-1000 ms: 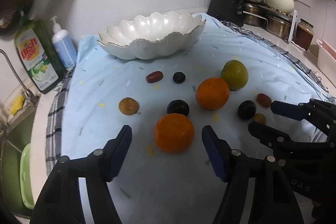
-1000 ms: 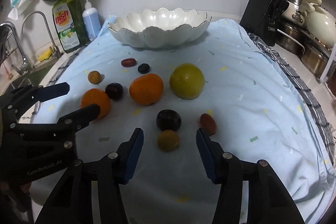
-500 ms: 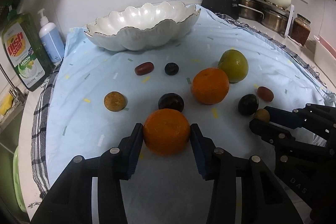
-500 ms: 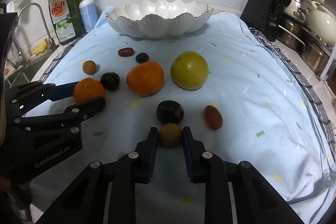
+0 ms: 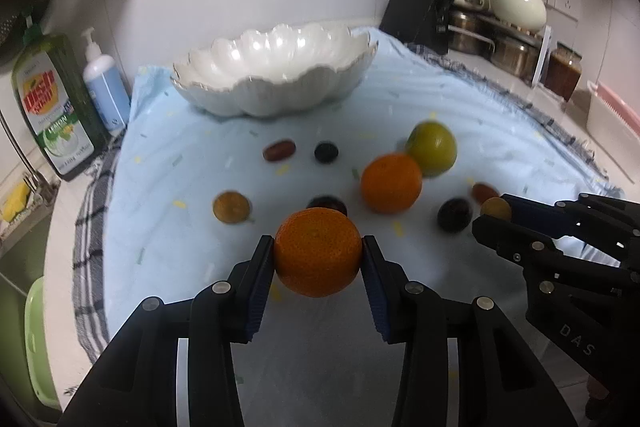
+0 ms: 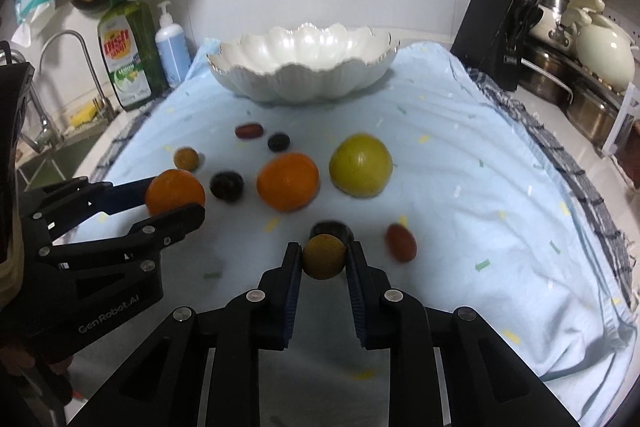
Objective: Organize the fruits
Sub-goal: 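Carry the orange in the left tool while the right tool carries the small fruit over the bowl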
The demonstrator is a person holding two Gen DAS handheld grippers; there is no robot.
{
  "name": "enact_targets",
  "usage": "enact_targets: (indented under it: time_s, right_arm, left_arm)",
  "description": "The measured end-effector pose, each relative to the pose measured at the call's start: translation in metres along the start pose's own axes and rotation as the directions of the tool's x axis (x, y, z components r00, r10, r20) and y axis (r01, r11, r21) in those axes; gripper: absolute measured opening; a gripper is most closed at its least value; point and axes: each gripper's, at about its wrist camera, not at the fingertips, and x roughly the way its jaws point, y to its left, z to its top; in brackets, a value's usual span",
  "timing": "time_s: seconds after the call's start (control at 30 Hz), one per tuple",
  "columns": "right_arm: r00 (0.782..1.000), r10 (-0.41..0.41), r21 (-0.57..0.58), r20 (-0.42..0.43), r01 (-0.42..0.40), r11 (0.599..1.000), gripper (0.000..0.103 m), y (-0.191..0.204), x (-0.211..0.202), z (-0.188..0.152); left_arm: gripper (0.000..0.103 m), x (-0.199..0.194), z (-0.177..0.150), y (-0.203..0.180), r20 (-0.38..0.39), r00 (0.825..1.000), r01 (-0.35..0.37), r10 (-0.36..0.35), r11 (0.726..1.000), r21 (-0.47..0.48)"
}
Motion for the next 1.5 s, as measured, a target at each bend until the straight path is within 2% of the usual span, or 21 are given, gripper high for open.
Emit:
enact_targets:
  time_s: [0.23,0.43,0.7,1.07,1.27,1.5]
  right_arm:
    - [0.997,0.012,0.003,0.080,-0.013,1.000,0.024,-0.003,-0.018,0.026]
    - [0.989,0.033,-0.025,0.145,-0.029,0.999,0.024,-0.011,-0.025,0.059]
    - [0.971,0.080,-0.101,0.226,-0.058,0.993,0.024,-0.023,-0.026,0.108]
    - [0.938,0.147,-0.173,0.314,-0.095,0.980,0.024,-0.034,-0.012,0.168]
    - [0.935,0.171,-0.201,0.311,-0.111,0.973,0.024,-0.035,0.005,0.197]
    - [0.942,0.196,-0.210,0.271,-0.141,0.967,0.024,-0.037,0.042,0.228]
  left_arm:
    - [0.043,-0.024,0.023,0.004,0.073,0.997,-0.011,0.013,1.000,-0.017]
    - [0.043,-0.036,0.051,0.005,0.129,0.990,-0.057,0.062,0.998,-0.041]
    - [0.043,-0.047,0.093,0.005,0.213,0.962,-0.156,0.169,0.985,-0.078]
    - [0.043,-0.041,0.141,0.010,0.270,0.933,-0.213,0.238,0.970,-0.120]
    - [0.043,-0.026,0.166,0.019,0.263,0.930,-0.226,0.256,0.964,-0.136]
    - [0.043,0.005,0.193,0.041,0.200,0.954,-0.193,0.224,0.967,-0.165]
